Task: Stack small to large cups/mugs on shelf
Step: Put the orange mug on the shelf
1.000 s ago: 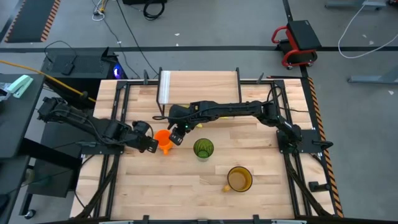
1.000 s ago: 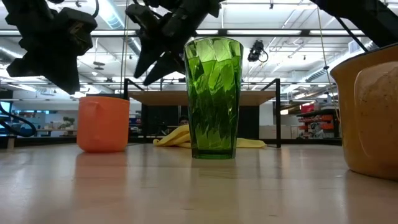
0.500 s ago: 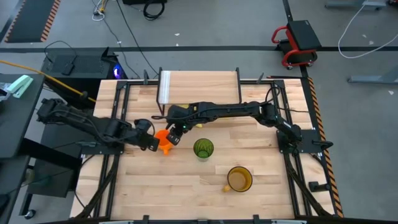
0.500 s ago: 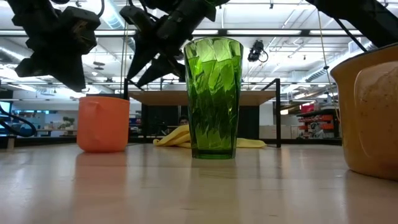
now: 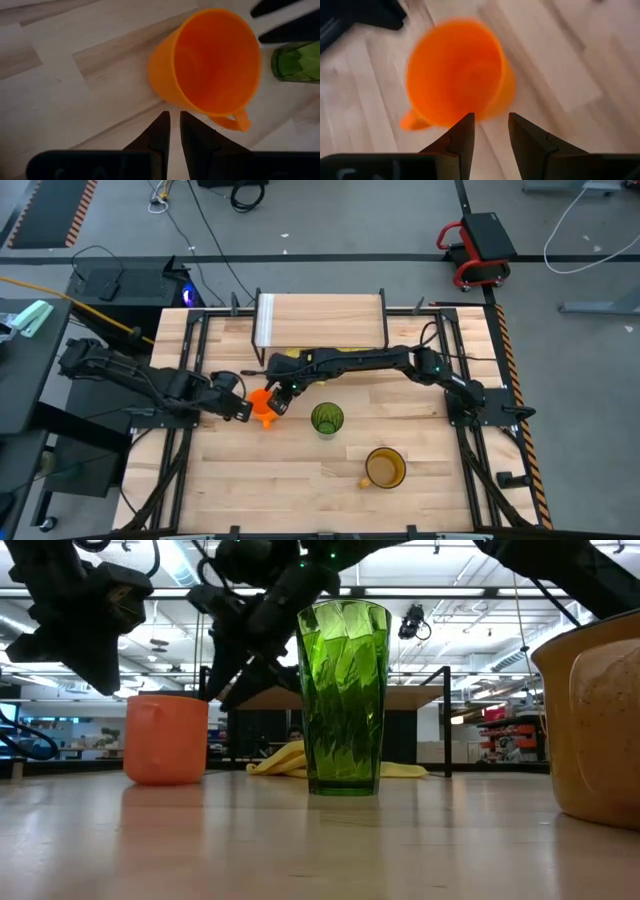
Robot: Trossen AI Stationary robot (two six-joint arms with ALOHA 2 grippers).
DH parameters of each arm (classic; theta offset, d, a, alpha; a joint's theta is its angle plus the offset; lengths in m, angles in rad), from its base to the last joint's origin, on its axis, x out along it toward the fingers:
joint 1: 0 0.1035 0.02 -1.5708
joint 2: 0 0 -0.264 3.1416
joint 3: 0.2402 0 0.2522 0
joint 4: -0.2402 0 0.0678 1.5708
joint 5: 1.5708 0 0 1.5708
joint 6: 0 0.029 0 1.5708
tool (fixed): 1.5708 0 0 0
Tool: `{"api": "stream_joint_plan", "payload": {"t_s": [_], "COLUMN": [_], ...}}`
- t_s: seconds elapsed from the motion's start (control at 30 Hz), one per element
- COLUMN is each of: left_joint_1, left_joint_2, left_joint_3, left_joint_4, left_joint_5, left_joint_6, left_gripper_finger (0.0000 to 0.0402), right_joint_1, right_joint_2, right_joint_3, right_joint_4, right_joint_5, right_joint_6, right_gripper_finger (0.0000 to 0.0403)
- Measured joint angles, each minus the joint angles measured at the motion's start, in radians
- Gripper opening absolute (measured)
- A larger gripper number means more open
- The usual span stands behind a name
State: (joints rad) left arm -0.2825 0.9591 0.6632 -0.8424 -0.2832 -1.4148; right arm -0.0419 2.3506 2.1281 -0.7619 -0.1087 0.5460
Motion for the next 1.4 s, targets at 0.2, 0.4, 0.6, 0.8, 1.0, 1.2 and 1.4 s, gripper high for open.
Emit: {"api": "stream_joint_plan", "payload": {"t_s": [0.2, 0.4, 0.6, 0.8, 1.0, 1.2, 1.4], "left_joint_1": [0.000, 0.000, 0.000, 0.000, 0.000, -0.001, -0.001], "left_joint_2": [0.038, 0.076, 0.084, 0.080, 0.079, 0.079, 0.022], "left_joint_3": [0.001, 0.001, 0.000, 0.000, 0.000, 0.000, 0.000], "left_joint_4": [0.011, 0.019, 0.067, 0.091, 0.091, 0.091, 0.087], "left_joint_5": [0.000, 0.002, 0.000, -0.015, -0.015, -0.014, -0.011], "left_joint_6": [-0.016, -0.019, -0.014, -0.013, -0.004, -0.003, 0.013], "left_gripper_finger": [0.0052, 0.0052, 0.0048, 0.0039, 0.0031, 0.0024, 0.0025], "right_joint_1": [-0.003, -0.024, -0.020, -0.021, -0.021, -0.021, -0.021], "right_joint_2": [0.007, -0.002, -0.003, -0.004, -0.004, -0.004, -0.012], "right_joint_3": [0.000, 0.002, 0.002, 0.002, 0.002, 0.002, 0.001], "right_joint_4": [0.026, 0.041, 0.042, 0.046, 0.045, 0.012, -0.011], "right_joint_5": [0.000, 0.003, 0.004, 0.003, 0.003, 0.003, 0.003], "right_joint_6": [0.002, 0.003, 0.003, 0.002, 0.002, 0.000, -0.007], "right_gripper_finger": [0.0127, 0.0127, 0.0127, 0.0127, 0.0127, 0.0127, 0.0127]}}
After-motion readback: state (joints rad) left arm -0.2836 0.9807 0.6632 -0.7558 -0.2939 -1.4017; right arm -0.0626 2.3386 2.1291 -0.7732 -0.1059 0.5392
